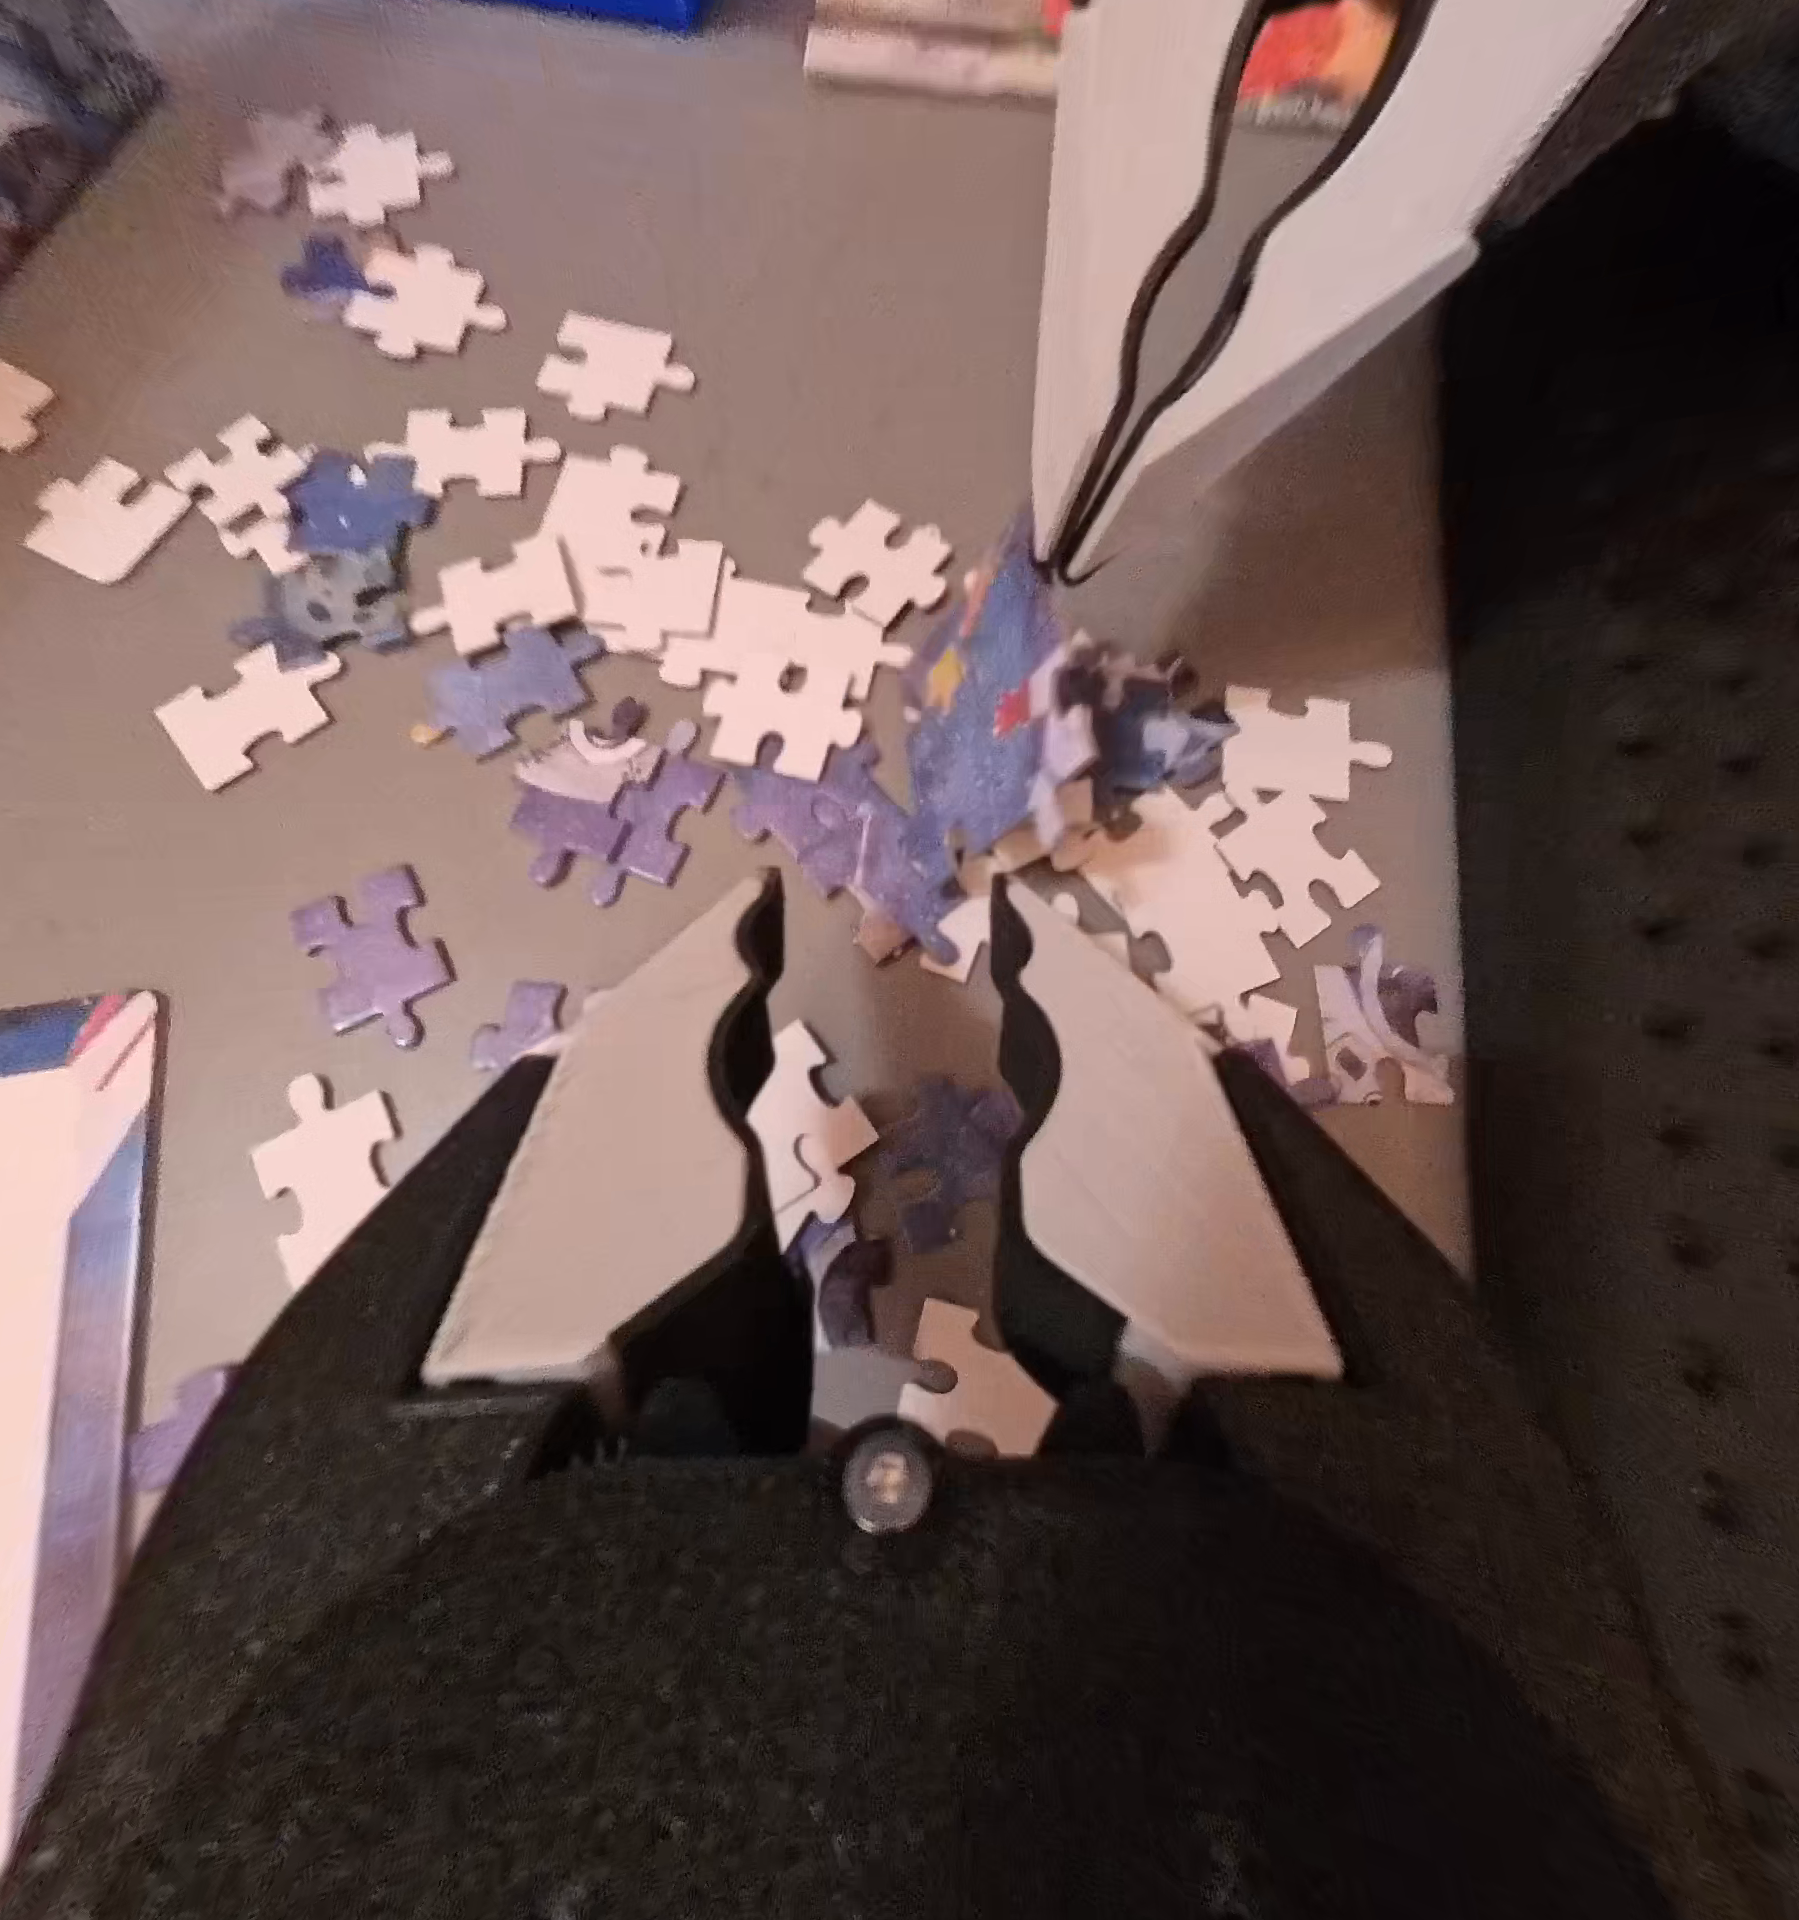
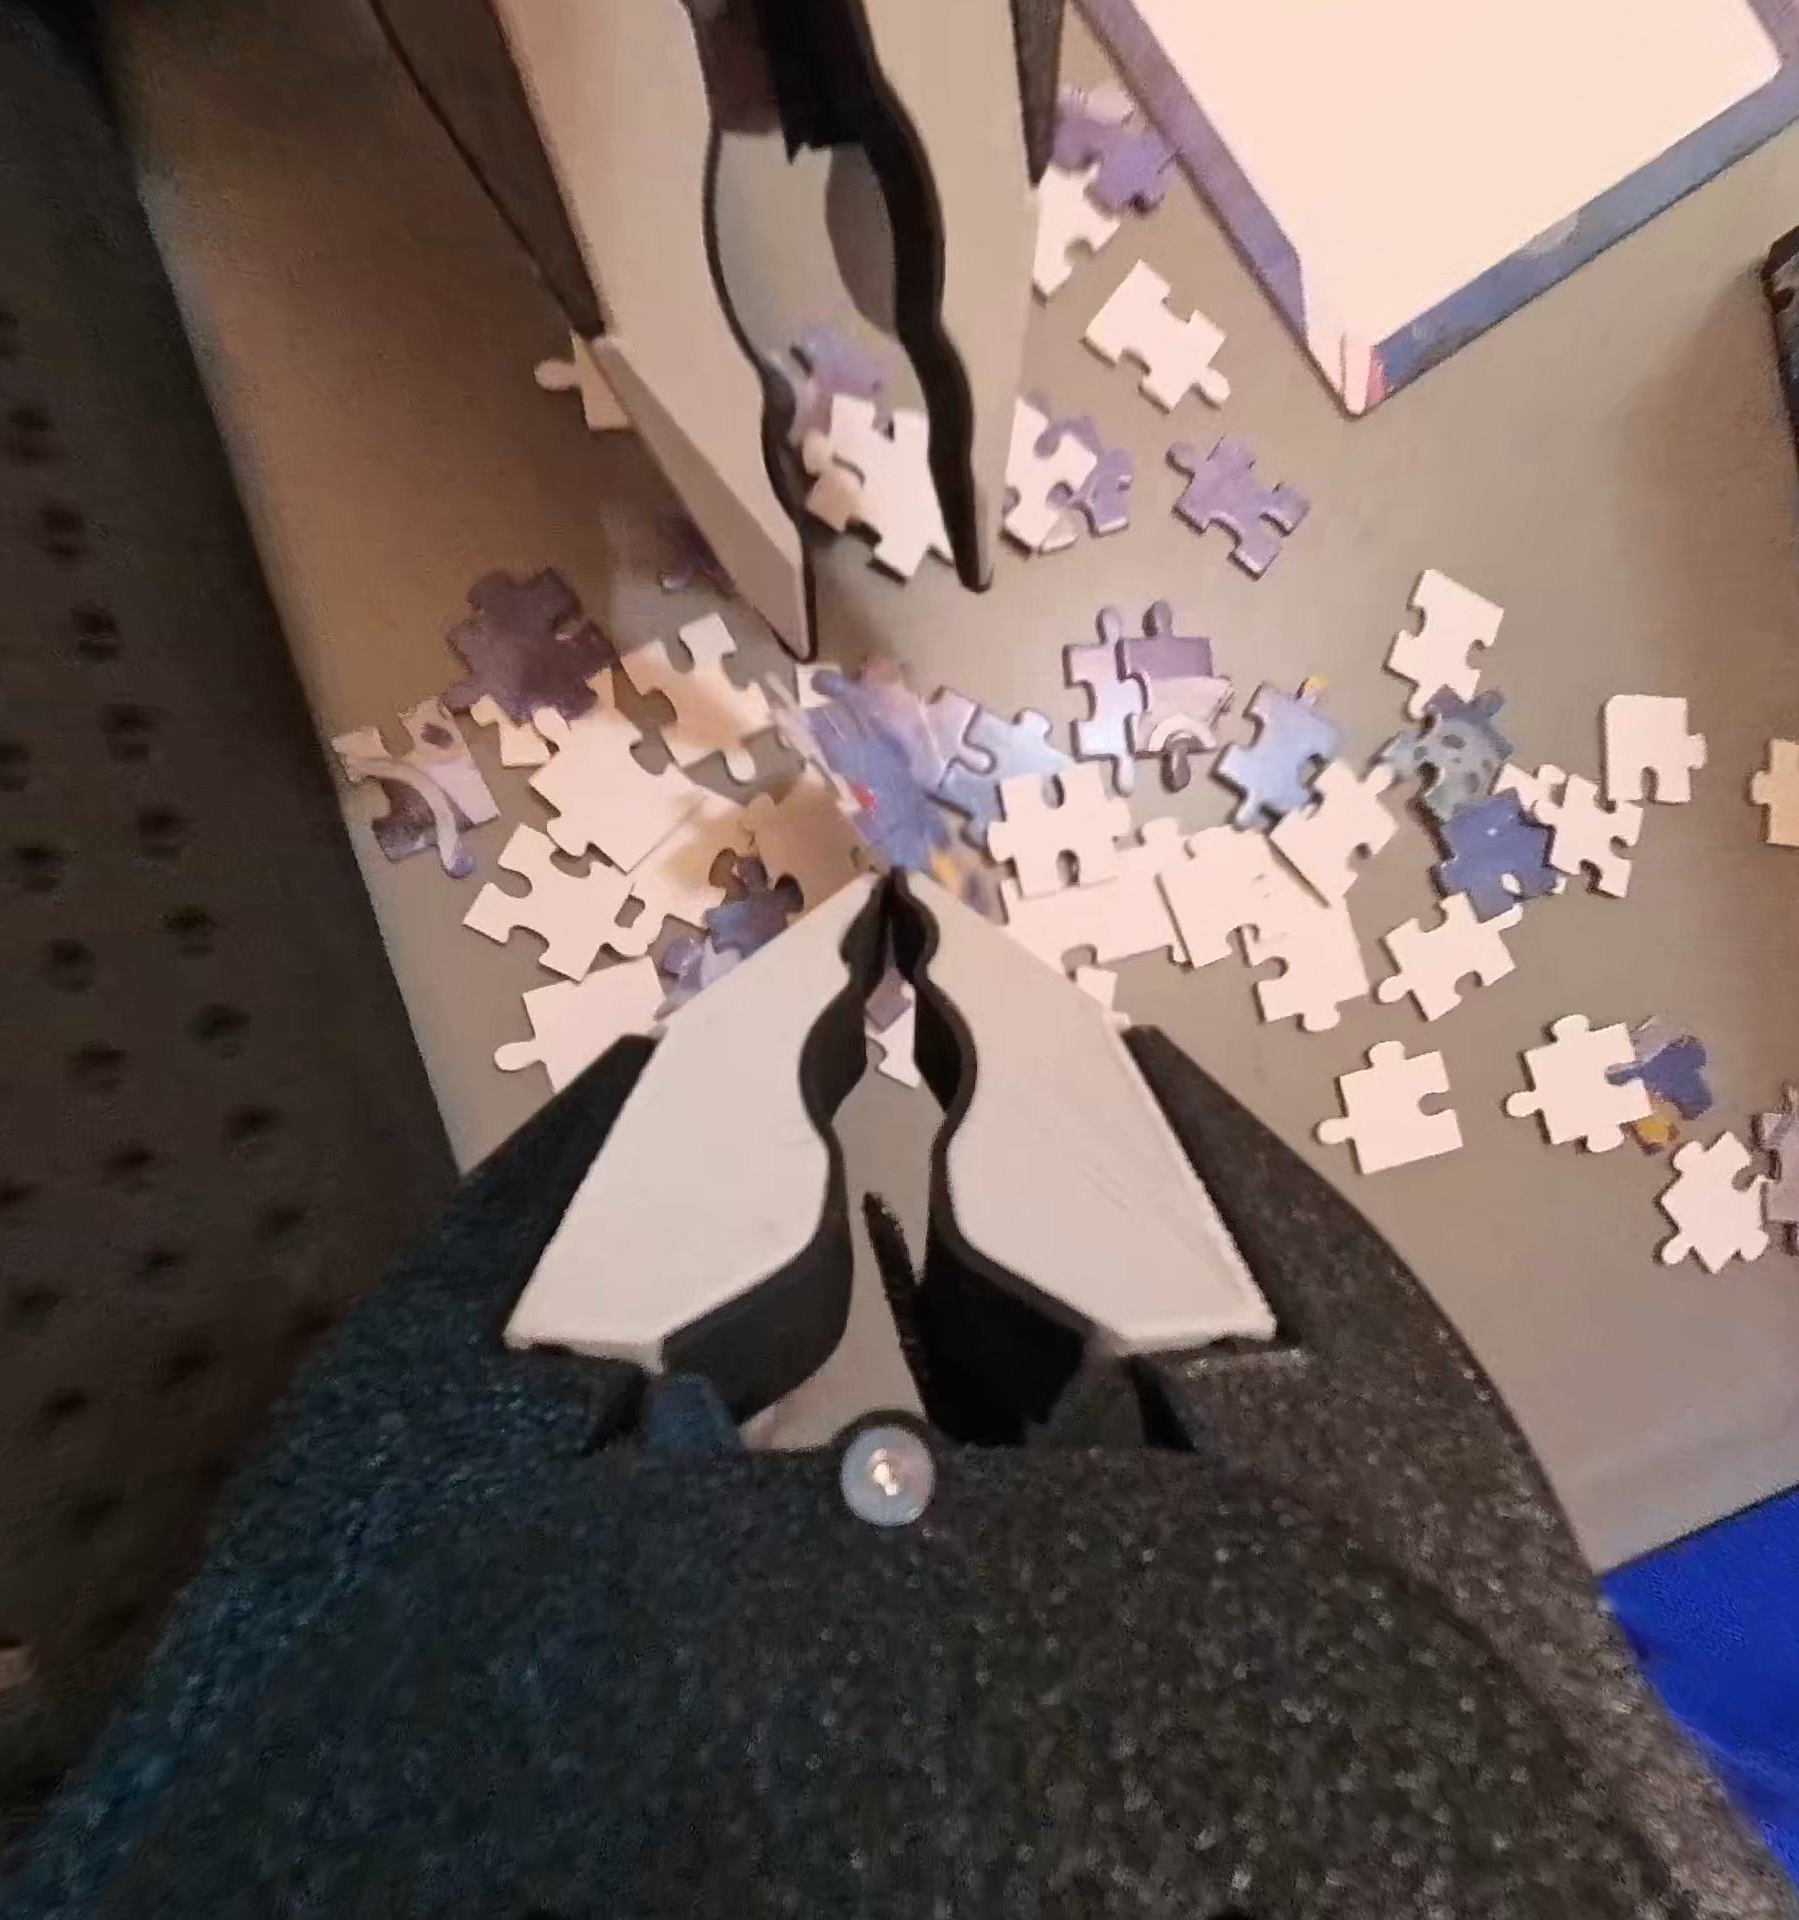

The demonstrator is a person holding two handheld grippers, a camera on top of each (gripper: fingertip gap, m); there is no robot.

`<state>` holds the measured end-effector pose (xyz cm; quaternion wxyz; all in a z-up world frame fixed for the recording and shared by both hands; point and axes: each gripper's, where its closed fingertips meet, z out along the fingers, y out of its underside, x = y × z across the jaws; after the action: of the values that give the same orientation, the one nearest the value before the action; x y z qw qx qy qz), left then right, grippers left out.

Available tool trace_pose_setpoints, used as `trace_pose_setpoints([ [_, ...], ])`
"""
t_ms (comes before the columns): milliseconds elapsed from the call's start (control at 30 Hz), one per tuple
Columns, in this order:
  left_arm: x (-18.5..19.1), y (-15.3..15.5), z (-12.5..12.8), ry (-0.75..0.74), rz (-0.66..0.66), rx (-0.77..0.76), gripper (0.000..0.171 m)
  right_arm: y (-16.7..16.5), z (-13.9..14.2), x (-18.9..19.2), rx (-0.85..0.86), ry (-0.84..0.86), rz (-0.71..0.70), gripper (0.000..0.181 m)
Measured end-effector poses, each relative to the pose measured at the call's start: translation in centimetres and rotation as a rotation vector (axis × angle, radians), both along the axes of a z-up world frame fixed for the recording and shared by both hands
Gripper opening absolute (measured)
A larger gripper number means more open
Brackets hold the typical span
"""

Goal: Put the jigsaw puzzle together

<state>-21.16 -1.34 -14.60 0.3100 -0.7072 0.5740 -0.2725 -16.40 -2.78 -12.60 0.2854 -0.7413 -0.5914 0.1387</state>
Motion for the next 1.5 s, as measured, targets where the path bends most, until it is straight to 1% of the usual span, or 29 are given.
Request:
trace_pose_setpoints([
  [67,0.7,-0.4,1.9,-0.092,-0.025,0.027,0.046,0.1,2.1,-1.0,-0.019,0.084,0.018,0.000],
  [133,1.3,-1.1,3.2,-0.149,-0.065,0.062,0.046,1.0,3.5,-1.7,-0.042,0.119,0.016,0.000],
  [200,1.4,-1.5,3.7,-0.163,-0.082,0.085,0.038,2.6,4.3,-2.2,-0.056,0.130,0.005,0.000],
  [267,0.9,-1.3,3.4,-0.148,-0.074,0.058,0.036,4.5,4.6,-2.5,-0.077,0.146,-0.015,0.000],
  [333,0.4,-1.3,2.6,-0.125,-0.071,0.007,0.036,4.3,3.8,-2.4,-0.219,0.160,0.005,0.000],
  [367,0.2,-1.3,2.1,-0.103,-0.070,-0.009,0.036,3.8,3.1,-2.2,-0.261,0.156,0.015,0.009],
  [400,0.1,-1.2,1.5,-0.076,-0.067,-0.010,0.036,3.2,2.1,-1.6,-0.274,0.132,0.013,0.017],
  [467,0.0,-1.2,0.2,-0.018,-0.062,-0.014,0.034,1.6,0.2,-0.2,-0.244,0.085,-0.011,0.022],
  [533,0.8,-2.5,-0.3,0.003,-0.112,-0.051,0.024,-0.4,-1.7,1.9,-0.269,0.062,-0.071,0.031],
  [567,1.4,-3.1,-0.4,0.005,-0.137,-0.045,0.015,-0.9,-2.3,2.8,-0.283,0.079,-0.122,0.037],
  [667,2.5,-5.1,-1.1,0.046,-0.216,-0.041,0.003,-2.0,-3.2,4.3,-0.379,0.181,-0.234,0.046],
  [700,2.9,-5.6,-1.4,0.051,-0.231,-0.041,0.003,-2.3,-3.6,4.4,-0.407,0.198,-0.251,0.048],
  [767,3.7,-6.0,-2.0,0.062,-0.230,-0.037,0.000,-2.9,-4.4,4.1,-0.443,0.204,-0.253,0.049],
  [833,4.3,-5.5,-2.5,0.066,-0.193,-0.026,0.000,-2.9,-3.9,3.1,-0.441,0.263,-0.236,0.044],
  [933,4.3,-5.4,-2.6,0.071,-0.185,-0.041,0.000,-2.5,-4.0,2.4,-0.447,0.296,-0.266,0.048],
  [967,4.2,-5.4,-2.6,0.072,-0.187,-0.042,0.000,-2.4,-3.6,2.0,-0.453,0.330,-0.272,0.050],
  [1000,4.1,-5.6,-2.6,0.073,-0.194,-0.044,0.000,-2.2,-3.0,1.7,-0.455,0.378,-0.274,0.046],
  [1033,4.1,-5.6,-2.6,0.072,-0.201,-0.042,0.000,-2.2,-1.7,1.2,-0.463,0.458,-0.251,0.032],
  [1067,4.1,-5.5,-2.5,0.071,-0.201,-0.026,0.000,-3.0,0.7,0.2,-0.504,0.594,-0.161,0.004],
  [1100,4.2,-5.5,-2.6,0.070,-0.202,-0.018,0.000,-3.4,3.0,-0.4,-0.534,0.732,-0.102,0.002],
  [1133,4.2,-5.5,-2.6,0.069,-0.204,-0.017,0.000,-3.4,3.9,-0.5,-0.553,0.798,-0.097,0.009],
  [1200,4.1,-5.5,-2.6,0.067,-0.205,-0.017,0.000,-2.6,1.9,-0.1,-0.544,0.710,-0.179,0.030],
  [1233,4.1,-5.4,-2.6,0.068,-0.205,-0.017,0.000,-2.2,0.7,0.1,-0.520,0.648,-0.220,0.036],
  [1267,4.0,-5.4,-2.6,0.069,-0.204,-0.017,0.000,-2.4,-0.4,0.3,-0.501,0.575,-0.241,0.041],
  [1300,4.0,-5.4,-2.6,0.068,-0.203,-0.019,0.000,-2.9,-1.5,0.4,-0.480,0.489,-0.243,0.051],
  [1367,4.0,-5.3,-2.6,0.067,-0.200,-0.024,0.000,-3.5,-3.3,0.5,-0.384,0.329,-0.244,0.058],
  [1400,4.0,-5.3,-2.6,0.066,-0.199,-0.024,0.000,-3.4,-4.0,0.4,-0.331,0.264,-0.249,0.060],
  [1467,4.1,-5.3,-2.6,0.060,-0.197,-0.028,0.000,-2.5,-4.2,0.3,-0.225,0.203,-0.272,0.050],
  [1500,4.1,-5.3,-2.6,0.058,-0.195,-0.031,0.000,-2.4,-4.0,0.1,-0.213,0.197,-0.267,0.033],
])
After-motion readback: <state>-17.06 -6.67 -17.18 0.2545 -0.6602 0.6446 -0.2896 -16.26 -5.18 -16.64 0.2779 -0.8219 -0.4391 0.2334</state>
